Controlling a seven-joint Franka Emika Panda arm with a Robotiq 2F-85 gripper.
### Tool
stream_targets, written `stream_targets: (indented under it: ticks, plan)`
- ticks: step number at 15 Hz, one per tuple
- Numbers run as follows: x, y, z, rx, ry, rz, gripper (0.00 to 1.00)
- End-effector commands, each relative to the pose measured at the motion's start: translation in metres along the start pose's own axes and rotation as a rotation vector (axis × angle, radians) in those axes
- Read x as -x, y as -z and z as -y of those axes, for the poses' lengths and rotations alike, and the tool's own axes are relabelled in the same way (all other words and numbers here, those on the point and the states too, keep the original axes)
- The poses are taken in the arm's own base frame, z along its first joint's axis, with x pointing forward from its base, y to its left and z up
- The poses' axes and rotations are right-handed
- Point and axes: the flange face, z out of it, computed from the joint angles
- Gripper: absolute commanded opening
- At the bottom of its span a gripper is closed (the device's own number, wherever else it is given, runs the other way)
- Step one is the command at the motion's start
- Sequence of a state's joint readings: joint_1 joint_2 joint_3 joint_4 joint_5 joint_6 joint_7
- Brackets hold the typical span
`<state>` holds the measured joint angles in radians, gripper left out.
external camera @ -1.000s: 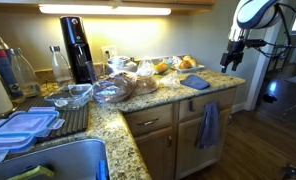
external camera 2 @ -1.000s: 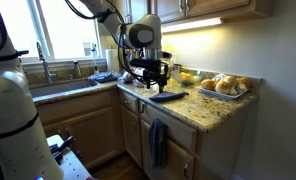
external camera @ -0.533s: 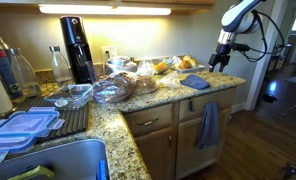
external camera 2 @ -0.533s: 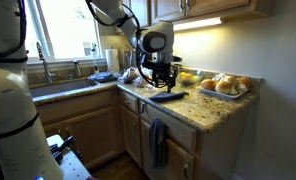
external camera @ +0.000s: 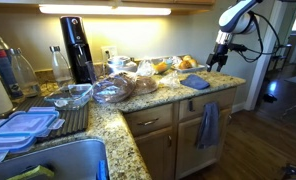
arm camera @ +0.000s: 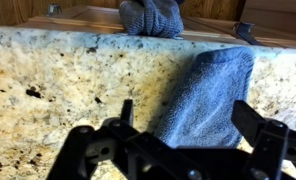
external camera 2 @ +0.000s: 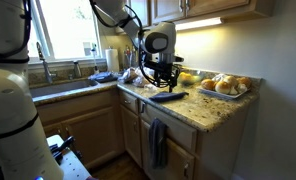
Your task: Hang the blue towel on the top right drawer
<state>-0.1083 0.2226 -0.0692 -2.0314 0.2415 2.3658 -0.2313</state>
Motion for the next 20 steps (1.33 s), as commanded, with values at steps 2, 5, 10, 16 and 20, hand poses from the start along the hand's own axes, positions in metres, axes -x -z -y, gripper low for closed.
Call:
stream_targets:
  ticks: [2,5,10,16,20]
  plan:
    - [-0.021,-0.013,-0.009,-0.001,-0.028,-0.028,1.0]
    - [-0.043,-0.02,-0.021,-0.04,-0.055,-0.047,1.0]
    - [-0.078,-0.04,-0.037,-0.05,-0.082,-0.067,1.0]
    - [-0.107,-0.07,-0.033,-0.058,-0.052,-0.068,1.0]
    - [-0.118,-0.082,-0.03,-0.071,-0.042,-0.076,1.0]
